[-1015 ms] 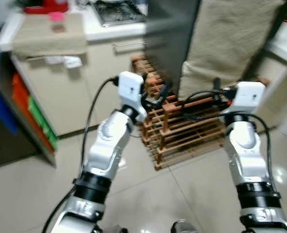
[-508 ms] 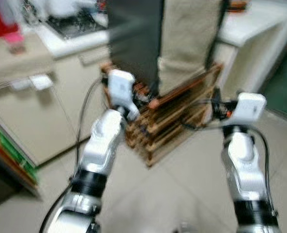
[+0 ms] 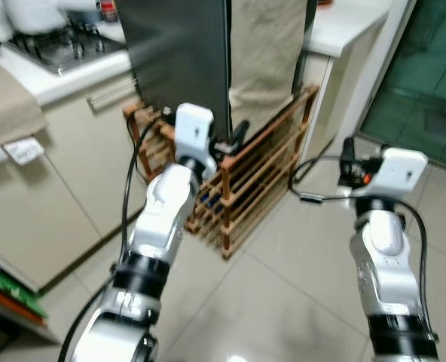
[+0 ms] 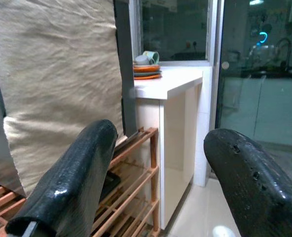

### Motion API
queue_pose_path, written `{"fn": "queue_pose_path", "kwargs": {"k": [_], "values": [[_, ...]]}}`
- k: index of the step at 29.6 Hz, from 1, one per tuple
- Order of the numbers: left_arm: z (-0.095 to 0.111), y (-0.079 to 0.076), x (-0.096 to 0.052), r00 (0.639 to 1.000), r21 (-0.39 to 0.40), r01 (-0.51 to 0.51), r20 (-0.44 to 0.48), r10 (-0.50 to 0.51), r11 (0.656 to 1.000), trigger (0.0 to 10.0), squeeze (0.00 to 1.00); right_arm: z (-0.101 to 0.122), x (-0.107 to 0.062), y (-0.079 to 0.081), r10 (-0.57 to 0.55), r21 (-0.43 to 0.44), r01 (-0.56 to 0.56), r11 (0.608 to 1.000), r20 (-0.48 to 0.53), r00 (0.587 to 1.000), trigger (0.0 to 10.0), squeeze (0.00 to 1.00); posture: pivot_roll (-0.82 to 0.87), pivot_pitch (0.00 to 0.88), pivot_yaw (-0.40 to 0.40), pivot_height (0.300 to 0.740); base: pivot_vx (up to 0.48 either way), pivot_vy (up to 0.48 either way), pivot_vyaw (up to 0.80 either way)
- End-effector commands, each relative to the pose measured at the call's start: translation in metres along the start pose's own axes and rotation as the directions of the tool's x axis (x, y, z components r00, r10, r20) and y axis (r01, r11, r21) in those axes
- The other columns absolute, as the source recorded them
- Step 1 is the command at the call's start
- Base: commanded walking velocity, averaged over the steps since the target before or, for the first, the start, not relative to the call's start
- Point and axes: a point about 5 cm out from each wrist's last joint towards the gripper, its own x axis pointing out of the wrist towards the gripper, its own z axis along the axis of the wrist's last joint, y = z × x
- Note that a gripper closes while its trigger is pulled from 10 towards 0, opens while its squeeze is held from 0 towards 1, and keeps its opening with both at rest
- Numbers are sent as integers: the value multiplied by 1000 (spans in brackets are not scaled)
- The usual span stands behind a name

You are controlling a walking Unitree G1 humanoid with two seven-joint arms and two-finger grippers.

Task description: Restocking fridge

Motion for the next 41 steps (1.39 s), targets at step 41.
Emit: {"fn": "queue_pose_path", "kwargs": {"k": [41], "values": [[8, 0, 7, 999, -57, -18, 27, 19, 998, 10000, 0, -1, 5, 2, 67, -60, -69, 996, -27, 997, 10000, 0, -136, 0, 34, 740, 293, 87, -84]]}}
